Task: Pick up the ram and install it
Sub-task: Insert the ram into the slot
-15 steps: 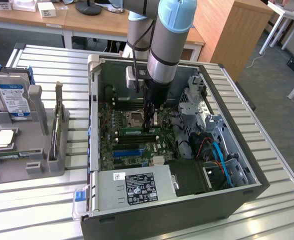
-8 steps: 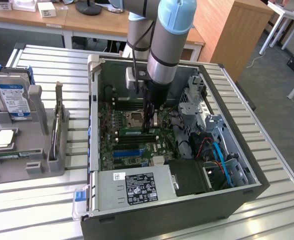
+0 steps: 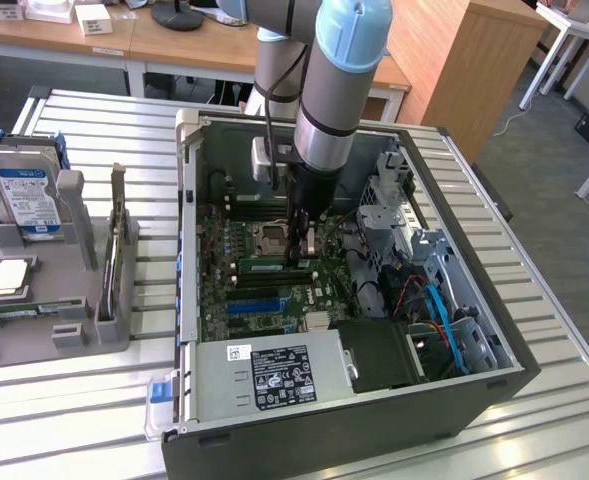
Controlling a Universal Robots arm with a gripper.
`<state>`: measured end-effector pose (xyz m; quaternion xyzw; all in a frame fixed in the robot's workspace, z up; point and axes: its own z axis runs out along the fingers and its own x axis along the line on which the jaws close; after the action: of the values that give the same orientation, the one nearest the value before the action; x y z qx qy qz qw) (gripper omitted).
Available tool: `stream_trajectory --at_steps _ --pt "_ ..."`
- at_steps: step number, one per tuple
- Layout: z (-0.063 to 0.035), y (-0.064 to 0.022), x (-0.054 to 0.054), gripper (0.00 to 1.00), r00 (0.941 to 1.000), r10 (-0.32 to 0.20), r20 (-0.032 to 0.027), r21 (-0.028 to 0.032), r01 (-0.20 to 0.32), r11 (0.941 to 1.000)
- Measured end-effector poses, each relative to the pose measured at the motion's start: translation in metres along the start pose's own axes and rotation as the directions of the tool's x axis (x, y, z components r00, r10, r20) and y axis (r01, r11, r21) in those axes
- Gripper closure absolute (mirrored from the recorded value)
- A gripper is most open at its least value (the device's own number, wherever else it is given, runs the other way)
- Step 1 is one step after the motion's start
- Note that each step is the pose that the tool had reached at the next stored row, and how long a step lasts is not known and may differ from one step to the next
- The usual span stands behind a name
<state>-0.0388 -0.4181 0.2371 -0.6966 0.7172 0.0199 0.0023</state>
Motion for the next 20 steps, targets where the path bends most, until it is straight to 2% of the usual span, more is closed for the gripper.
stream_trajectory --at_steps 20 --pt "0.0046 0.0003 0.0002 0.88 1.0 0.0 0.0001 0.0001 0.0 1.0"
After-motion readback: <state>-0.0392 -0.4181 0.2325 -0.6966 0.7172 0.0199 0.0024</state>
